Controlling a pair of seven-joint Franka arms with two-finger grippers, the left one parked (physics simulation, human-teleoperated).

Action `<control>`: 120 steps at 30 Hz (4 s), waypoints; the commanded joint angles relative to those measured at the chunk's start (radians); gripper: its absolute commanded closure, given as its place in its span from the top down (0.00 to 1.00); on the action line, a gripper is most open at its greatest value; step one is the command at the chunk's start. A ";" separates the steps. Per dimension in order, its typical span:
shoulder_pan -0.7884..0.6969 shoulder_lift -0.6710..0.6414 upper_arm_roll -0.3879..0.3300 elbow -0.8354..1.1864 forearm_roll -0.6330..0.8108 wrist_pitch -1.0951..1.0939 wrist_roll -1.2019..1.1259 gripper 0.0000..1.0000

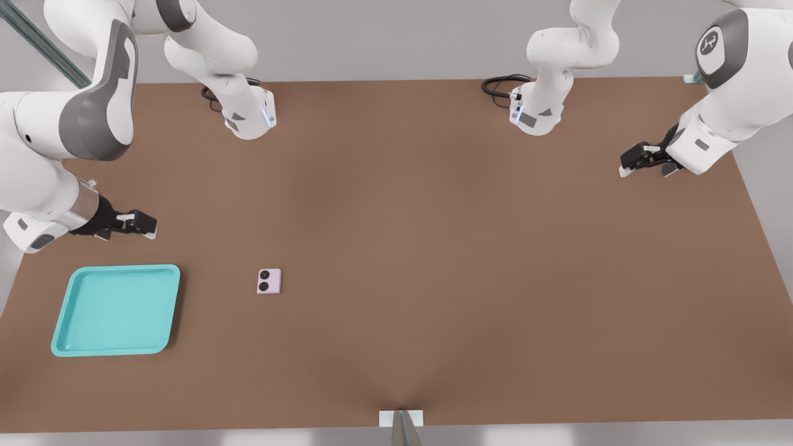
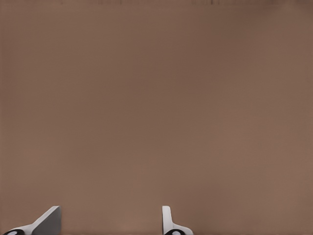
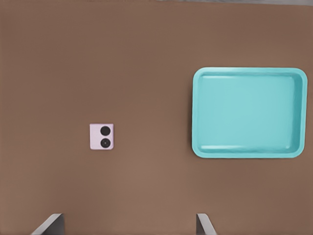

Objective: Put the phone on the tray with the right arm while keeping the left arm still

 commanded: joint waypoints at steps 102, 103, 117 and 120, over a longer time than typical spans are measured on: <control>-0.305 0.292 0.091 -0.562 -0.059 0.959 -0.343 0.72; -0.335 0.316 0.089 -0.522 -0.059 0.959 -0.408 0.72; -0.398 0.504 0.089 -0.325 -0.039 0.968 -0.572 1.00; -0.396 0.393 0.120 -0.316 -0.039 0.887 -0.558 1.00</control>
